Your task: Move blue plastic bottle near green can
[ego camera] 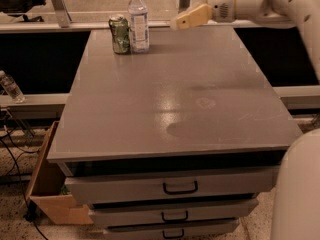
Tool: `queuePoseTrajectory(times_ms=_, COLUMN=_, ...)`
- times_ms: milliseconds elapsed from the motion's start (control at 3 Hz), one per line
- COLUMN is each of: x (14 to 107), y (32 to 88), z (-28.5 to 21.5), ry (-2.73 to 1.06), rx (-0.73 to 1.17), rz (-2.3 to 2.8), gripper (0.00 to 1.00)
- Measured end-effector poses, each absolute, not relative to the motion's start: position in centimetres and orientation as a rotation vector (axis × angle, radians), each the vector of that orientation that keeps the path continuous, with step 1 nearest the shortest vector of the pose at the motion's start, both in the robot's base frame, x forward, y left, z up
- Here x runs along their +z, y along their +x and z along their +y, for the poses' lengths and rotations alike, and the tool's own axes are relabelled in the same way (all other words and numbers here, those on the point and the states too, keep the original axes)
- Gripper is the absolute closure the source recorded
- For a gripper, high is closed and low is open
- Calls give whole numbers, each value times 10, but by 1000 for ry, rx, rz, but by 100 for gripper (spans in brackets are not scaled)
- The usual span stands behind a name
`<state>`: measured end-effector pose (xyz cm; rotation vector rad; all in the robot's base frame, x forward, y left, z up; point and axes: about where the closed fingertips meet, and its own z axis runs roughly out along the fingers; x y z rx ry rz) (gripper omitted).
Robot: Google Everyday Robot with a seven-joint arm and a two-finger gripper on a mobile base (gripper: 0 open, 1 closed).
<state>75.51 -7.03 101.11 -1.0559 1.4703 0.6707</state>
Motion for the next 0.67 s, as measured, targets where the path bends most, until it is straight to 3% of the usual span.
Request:
queuePoseTrajectory(times_ms=333, x=1025, y=721, z=-108, ry=-1057, rx=642, rz=1473, gripper=0)
queuePoseTrajectory(times_ms=667, x=1010, y=716, z=-113, ry=-1052, rx=655, rz=1500, gripper=0)
